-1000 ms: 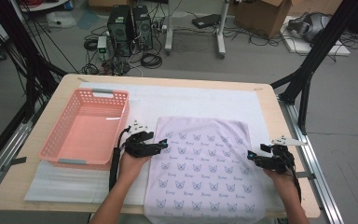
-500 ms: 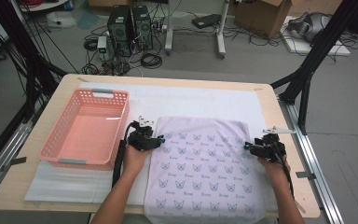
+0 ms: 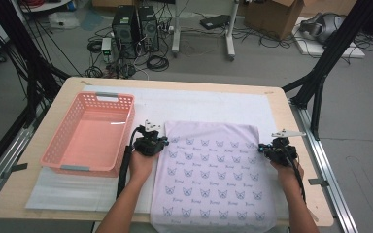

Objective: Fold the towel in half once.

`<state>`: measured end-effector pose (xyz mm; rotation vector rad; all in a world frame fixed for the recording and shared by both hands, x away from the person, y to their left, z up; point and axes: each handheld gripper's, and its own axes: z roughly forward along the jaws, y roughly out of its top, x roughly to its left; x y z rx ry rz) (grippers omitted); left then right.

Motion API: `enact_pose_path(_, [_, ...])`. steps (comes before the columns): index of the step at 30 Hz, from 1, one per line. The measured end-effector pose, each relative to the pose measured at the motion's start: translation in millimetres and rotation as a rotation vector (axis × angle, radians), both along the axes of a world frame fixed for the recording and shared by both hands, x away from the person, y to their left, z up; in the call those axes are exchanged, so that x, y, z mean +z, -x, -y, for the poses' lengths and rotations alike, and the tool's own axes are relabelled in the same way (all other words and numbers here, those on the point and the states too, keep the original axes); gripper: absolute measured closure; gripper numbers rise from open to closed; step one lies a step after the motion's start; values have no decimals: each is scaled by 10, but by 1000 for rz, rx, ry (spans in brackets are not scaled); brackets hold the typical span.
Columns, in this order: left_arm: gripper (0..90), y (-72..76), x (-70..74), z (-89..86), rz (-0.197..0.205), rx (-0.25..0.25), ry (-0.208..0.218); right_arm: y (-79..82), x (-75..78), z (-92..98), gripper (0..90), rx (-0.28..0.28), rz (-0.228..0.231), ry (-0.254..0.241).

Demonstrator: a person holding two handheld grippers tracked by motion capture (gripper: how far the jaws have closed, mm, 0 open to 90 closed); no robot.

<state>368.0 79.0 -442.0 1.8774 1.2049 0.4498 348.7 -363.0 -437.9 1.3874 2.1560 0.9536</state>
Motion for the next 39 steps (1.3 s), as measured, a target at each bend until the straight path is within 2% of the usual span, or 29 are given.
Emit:
enact_pose_path(1, [878,-12,42,-17,32,15,4,-13,22,14,884,-11,11,-8])
enact_pose_path(2, [879,-38,88,-44,27,30,35,-24,46,27,885,-21,20,-12])
enact_pose_path(3, [879,-66,137,-69,31,32,40,-35,71,38,885,-28,30,-16])
enact_pose_path(4, [879,-82,172,-79,53,41,52,-46,97,45,884,-36,47,-18])
enact_pose_path(5, [879,-101,200,-85,54,45,57,-61,124,51,885,-36,58,-30])
enact_pose_path(6, [879,-120,225,-82,58,43,44,-72,146,55,885,-41,73,-42])
enact_pose_path(8, [879,-149,266,-81,70,48,53,-93,194,64,884,-53,98,-51])
enact_pose_path(10, [879,-169,291,-86,83,62,84,-99,246,78,884,-71,129,-77])
enact_pose_path(12, [879,-164,290,-104,72,67,115,-88,277,91,884,-77,141,-104])
enact_pose_path(14, [879,-140,299,-122,69,45,113,-71,288,102,883,-67,146,-112])
enact_pose_path(16, [878,-100,327,-152,69,29,138,-37,304,110,882,-50,146,-126])
enact_pose_path(19, [877,-17,345,-187,57,6,139,16,311,131,881,-25,124,-151])
enact_pose_path(24, [878,184,278,-234,49,-20,159,165,290,157,881,3,107,-159])
enact_pose_path(25, [878,238,258,-233,48,-28,155,205,290,163,881,9,107,-164])
enact_pose_path(26, [878,289,249,-228,49,-46,133,249,291,171,881,16,108,-166])
enact_pose_path(27, [877,354,231,-232,69,-47,141,298,287,177,881,22,111,-171])
enact_pose_path(29, [878,449,214,-250,66,-65,154,391,269,186,881,40,109,-159])
enact_pose_path(31, [878,539,195,-268,72,-74,170,492,247,199,881,44,104,-171])
enact_pose_path(39, [877,870,123,-355,74,-118,191,879,166,189,880,83,109,-160])
